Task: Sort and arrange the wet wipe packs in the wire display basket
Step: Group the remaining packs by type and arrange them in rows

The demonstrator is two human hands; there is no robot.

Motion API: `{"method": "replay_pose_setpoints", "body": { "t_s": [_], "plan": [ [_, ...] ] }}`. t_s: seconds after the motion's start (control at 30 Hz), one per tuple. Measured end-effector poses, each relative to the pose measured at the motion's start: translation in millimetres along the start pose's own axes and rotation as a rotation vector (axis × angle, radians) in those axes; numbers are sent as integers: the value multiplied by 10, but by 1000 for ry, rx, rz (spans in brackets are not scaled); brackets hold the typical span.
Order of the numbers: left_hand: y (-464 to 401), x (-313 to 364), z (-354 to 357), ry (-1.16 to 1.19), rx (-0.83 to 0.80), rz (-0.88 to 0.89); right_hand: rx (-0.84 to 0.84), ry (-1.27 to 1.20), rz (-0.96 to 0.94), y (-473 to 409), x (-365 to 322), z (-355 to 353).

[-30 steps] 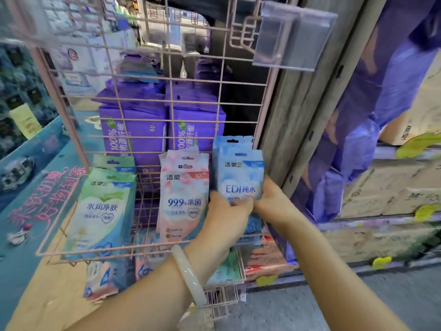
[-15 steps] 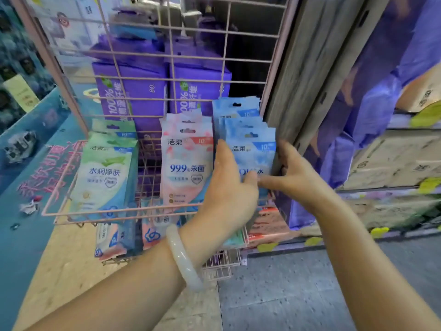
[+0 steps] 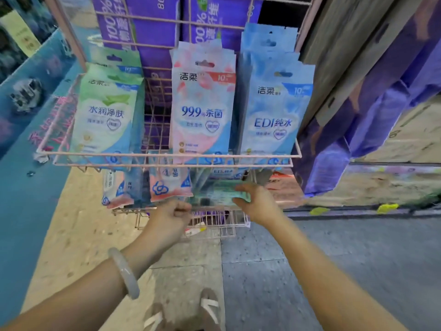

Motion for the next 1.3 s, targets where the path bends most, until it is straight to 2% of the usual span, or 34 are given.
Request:
{"method": "replay_pose_setpoints", "body": {
  "t_s": [0.13, 0.27, 0.3, 0.4, 0.57, 0.67, 0.77, 0.83, 0.9, 0.97, 1.07, 1.17, 1.3],
  "plan": [
    [-105, -89, 64, 6, 25, -44, -51, 41, 69, -418, -149, 239],
    [-111, -140, 62, 19, 16, -47, 126, -473, 170, -629, -386, 450],
    [-104, -136, 50, 29, 19, -40, 166, -521, 191, -654, -422, 477],
    [-90, -123, -19, 58, 35, -39, 277, -439, 288, -639, -445, 457],
    [-133, -103, -186, 132, 82, -31, 379, -469, 270, -414, -350, 402],
    [-171, -76, -194, 160, 51, -37, 467, -751, 189, -176, -252, 426],
    [-187, -97, -122, 104, -21, -62, 534, -865, 161, 15, -167, 401],
    [-166, -88, -91, -28, 11, 1, 579, -894, 192, 142, -67, 377],
    [-123, 24, -40, -337, 98, 199, 600, -912, 216, 243, -4, 364],
    [-115, 180, 123, -564, 63, 415, 598, -916, 224, 294, -27, 374],
    [-197, 325, 407, -674, -69, 487, 620, -835, 218, 356, -150, 393],
    [-262, 274, 483, -775, -10, 480, 707, -782, 209, 491, -275, 334],
    [-118, 186, 415, -732, 80, 602, 756, -1093, 244, 743, -364, 310]
  ]
}}
Point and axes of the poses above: each hand's wrist, its own y-axis away from the middle knuckle, its own z-axis out of the palm, x = y × z, the point moved 5 cm from there along -y, towards the middle knuckle, and after that the axes turned 11 degrees about -z, right-handed, at the moved point
